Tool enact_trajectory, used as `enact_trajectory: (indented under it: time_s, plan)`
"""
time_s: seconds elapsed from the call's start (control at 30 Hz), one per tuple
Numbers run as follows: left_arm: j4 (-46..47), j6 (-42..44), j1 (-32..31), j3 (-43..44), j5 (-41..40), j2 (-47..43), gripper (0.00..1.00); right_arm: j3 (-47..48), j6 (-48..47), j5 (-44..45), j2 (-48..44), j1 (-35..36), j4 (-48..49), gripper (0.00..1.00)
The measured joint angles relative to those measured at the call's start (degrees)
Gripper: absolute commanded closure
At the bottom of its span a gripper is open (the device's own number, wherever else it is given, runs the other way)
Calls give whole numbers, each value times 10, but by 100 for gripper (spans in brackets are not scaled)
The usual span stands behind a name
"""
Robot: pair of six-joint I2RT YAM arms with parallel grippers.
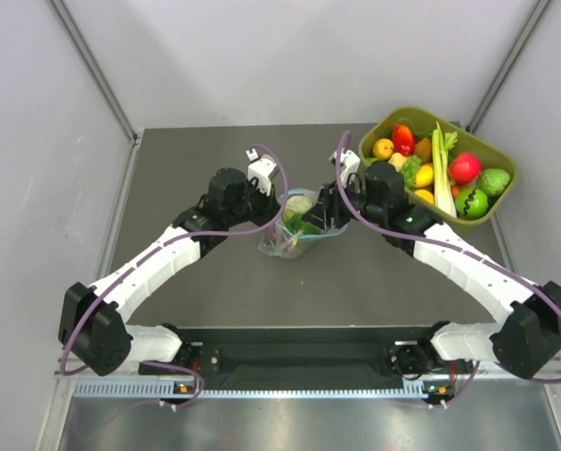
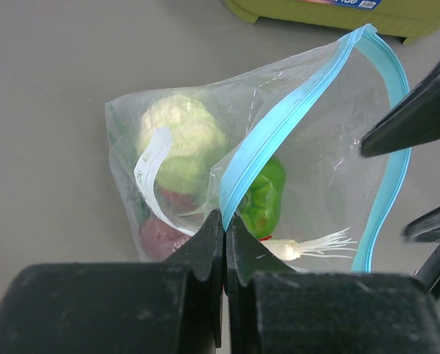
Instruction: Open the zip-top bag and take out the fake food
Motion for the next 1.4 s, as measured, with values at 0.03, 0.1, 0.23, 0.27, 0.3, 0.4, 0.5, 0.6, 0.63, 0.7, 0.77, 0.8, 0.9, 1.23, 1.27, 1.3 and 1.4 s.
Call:
enact_trajectory:
  time_s: [0.03,0.1,0.23,0.27,0.3,0.4,0.5,0.6,0.63,0.7,0.77,0.8,0.9,1.23,1.27,1.3,1.4]
  plan:
    - [0,0,0,0,1,0,100,0,3,0,7,3,0,51]
    - [0,0,0,0,2,0,100,0,4,1,17,8,1,51]
    - [0,0,0,0,2,0,100,0,4,3,43,21,0,51]
    - [0,0,0,0,2,0,100,0,4,3,50,24,-1,51]
    - [0,0,0,0,3,0,100,0,4,4,57,28,-3,51]
    - [0,0,0,0,4,0,100,0,3,8,74,38,-10,49]
    - [-1,0,0,0,5,0,100,1,2,14,84,45,-21,49]
    - [-3,0,0,0,6,0,100,8,-1,18,88,50,-33,50]
    - [-3,0,0,0,6,0,100,11,-3,19,89,53,-38,51]
    - [-3,0,0,0,6,0,100,20,-6,19,92,56,-47,56]
    - [-3,0,0,0,6,0,100,29,-10,19,97,60,-53,64]
    - [-3,0,0,0,6,0,100,35,-13,20,102,62,-58,72]
    - [-3,0,0,0,6,0,100,45,-19,21,115,66,-68,84]
    - [-3,0,0,0,6,0,100,53,-28,45,134,69,-103,100]
    - [-3,0,0,0,6,0,100,53,-28,51,132,69,-104,100]
    - [-3,0,0,0,6,0,100,53,-29,58,129,69,-106,100]
    - [-3,1,0,0,6,0,100,53,-30,81,109,71,-107,100]
